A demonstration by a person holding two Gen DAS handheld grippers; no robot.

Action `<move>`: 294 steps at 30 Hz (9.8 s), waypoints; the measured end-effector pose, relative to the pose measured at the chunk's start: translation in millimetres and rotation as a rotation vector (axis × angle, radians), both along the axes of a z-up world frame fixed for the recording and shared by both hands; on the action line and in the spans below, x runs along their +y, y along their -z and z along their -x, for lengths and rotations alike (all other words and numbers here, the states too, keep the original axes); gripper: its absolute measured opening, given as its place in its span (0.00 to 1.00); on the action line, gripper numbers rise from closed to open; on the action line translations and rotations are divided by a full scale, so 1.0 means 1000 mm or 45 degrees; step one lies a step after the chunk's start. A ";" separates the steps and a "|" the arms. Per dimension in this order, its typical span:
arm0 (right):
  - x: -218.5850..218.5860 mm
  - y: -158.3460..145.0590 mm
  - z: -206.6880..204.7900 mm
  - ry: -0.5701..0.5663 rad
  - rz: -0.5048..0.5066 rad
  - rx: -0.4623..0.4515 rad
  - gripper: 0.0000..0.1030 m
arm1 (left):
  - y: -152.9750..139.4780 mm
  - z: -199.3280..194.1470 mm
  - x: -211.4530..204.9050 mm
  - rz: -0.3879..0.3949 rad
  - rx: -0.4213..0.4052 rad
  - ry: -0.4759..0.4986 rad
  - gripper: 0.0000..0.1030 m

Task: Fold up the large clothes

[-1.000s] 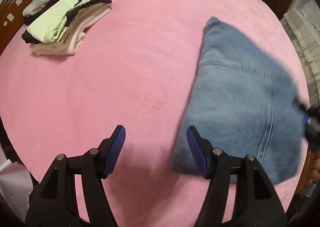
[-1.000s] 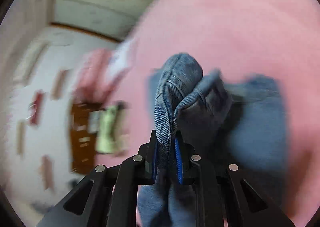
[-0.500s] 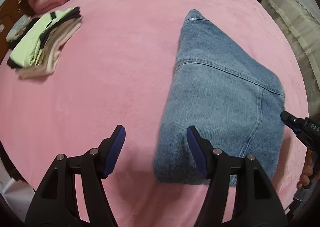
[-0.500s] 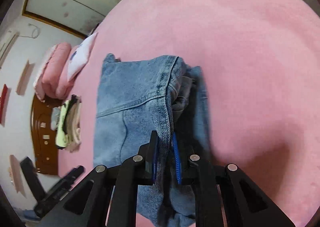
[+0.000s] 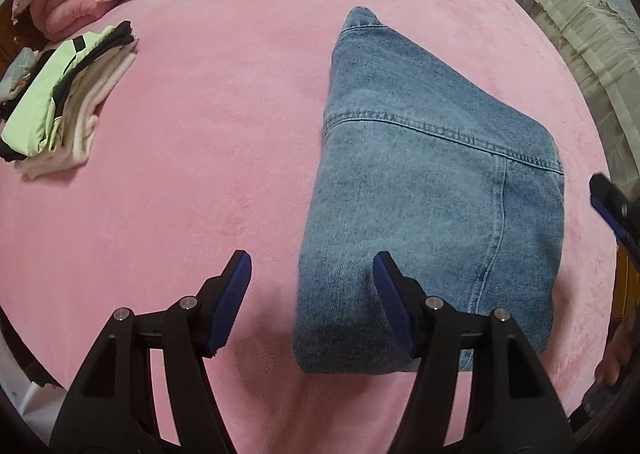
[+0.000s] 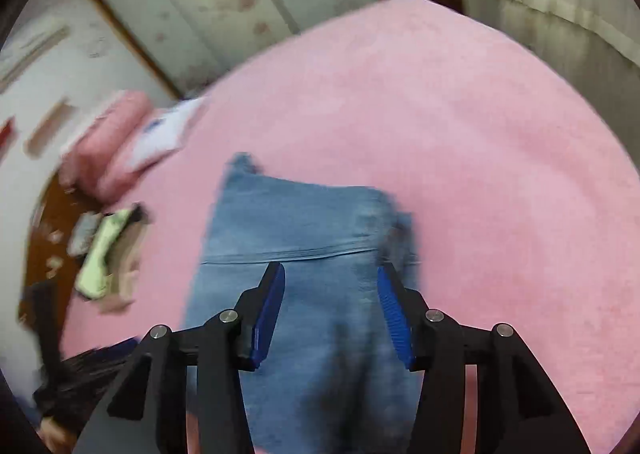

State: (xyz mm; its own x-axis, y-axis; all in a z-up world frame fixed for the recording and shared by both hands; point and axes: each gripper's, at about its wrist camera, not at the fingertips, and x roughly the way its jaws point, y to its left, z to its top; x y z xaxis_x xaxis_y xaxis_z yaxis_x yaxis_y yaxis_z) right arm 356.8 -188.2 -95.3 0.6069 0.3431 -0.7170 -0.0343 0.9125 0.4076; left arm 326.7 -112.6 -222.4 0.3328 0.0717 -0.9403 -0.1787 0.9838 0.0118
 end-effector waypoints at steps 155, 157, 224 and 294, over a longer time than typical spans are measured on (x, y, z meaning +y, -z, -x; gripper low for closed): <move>0.133 0.029 0.021 -0.043 0.444 0.576 0.89 | 0.015 0.068 -0.043 0.058 0.295 0.001 0.74; 0.126 0.039 0.019 -0.056 0.445 0.593 0.89 | 0.023 0.064 -0.042 0.053 0.305 -0.015 0.74; 0.047 0.025 0.040 -0.383 0.131 0.620 0.19 | -0.038 0.162 0.036 0.439 0.202 -0.157 0.25; -0.047 0.259 0.150 0.443 0.129 0.691 0.88 | 0.049 0.129 0.428 -0.027 0.337 -0.555 0.78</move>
State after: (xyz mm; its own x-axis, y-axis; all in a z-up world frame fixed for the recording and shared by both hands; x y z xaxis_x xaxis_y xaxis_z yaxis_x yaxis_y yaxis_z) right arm 206.7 -235.1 -354.3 0.2131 0.1063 -0.9712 0.4566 0.8680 0.1951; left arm 197.5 315.5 -271.2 0.0183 0.1712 -0.9851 -0.5608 0.8174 0.1317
